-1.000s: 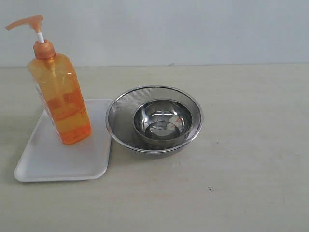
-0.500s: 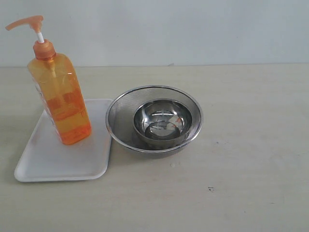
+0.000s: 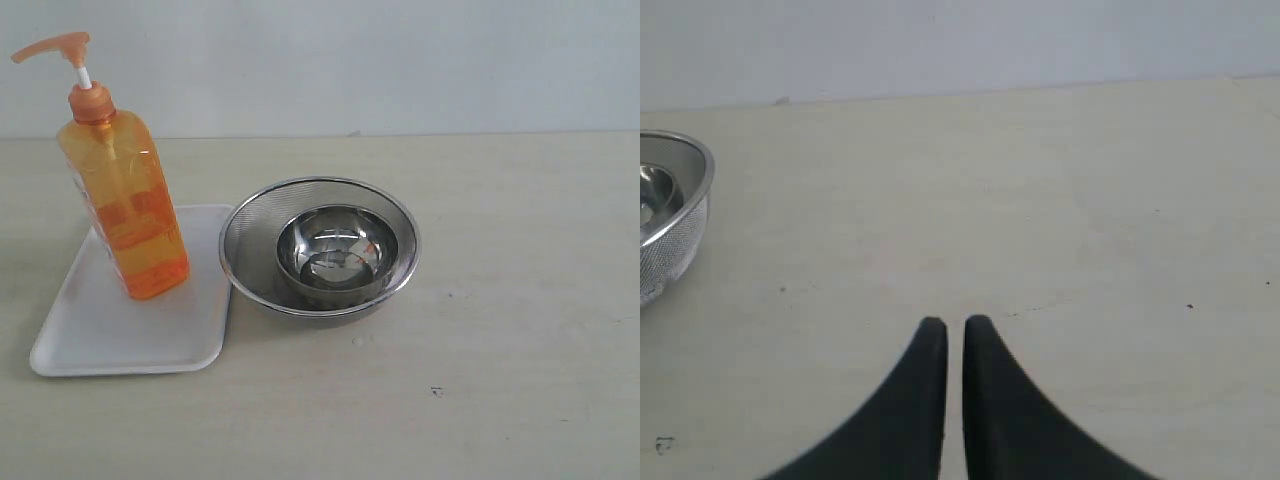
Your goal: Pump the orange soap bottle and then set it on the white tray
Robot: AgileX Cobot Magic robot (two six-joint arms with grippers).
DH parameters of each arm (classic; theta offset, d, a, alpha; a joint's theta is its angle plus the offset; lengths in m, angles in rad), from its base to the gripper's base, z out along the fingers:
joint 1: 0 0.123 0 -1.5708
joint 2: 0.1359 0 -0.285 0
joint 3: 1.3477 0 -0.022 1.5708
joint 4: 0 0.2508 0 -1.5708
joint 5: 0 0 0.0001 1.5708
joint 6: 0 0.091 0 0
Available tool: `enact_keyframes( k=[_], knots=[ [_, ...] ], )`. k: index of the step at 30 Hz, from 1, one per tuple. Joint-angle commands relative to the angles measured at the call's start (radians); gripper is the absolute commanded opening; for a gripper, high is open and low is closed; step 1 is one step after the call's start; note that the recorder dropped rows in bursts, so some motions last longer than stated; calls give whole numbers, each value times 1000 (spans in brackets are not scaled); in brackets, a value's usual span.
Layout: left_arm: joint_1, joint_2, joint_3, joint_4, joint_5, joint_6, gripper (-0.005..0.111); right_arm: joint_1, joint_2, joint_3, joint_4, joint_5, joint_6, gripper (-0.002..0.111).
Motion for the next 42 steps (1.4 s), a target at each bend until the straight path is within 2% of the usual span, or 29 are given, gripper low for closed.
enact_keyframes(
  k=[1, 4, 6, 13, 19, 23, 25, 27, 30, 33, 34, 36, 38, 39, 42],
  knots=[
    [2, -3, 4, 16, -2, 22, 5, -2, -5, -1, -4, -13, -4, 3],
    [2, -3, 4, 16, 1, 22, 5, -2, -5, -1, -4, -13, -4, 3],
    [2, -3, 4, -37, -16, -9, 5, -2, -5, -1, -4, -13, -4, 3],
    [2, -3, -7, -120, -313, -122, 5, -2, -5, -1, -4, -13, -4, 3],
    [2, -3, -91, -120, -359, -195, 5, -2, -5, -1, -4, -13, -4, 3],
    [2, -3, -93, -120, -475, -201, 5, -2, -5, -1, -4, -13, -4, 3],
    [2, -3, -93, -135, -519, -255, 5, -2, -5, -1, -4, -13, -4, 3],
    [2, -3, -96, -127, -495, -352, 5, -2, -5, -1, -4, -13, -4, 3],
    [2, -3, -97, -141, -369, -405, 5, -2, -5, -1, -4, -13, -4, 3],
    [2, -3, -99, -141, -407, -467, 5, -2, -5, -1, -4, -6, -4, 3],
    [2, -3, -126, -141, -448, -486, 5, -2, -5, -1, -4, -6, -4, 3],
    [2, -1, -195, -141, -425, -486, 5, -2, -5, -1, -4, -6, -4, 3],
    [2, 77, -335, -133, -367, -475, 5, -2, -5, -1, -4, -6, -4, 3],
    [2, 150, -456, -130, -319, -475, 5, -2, -5, -1, -4, -6, -4, 3],
    [2, 274, -624, -130, -222, -407, 5, -2, -5, -1, -4, -6, -4, 3]
  ],
)
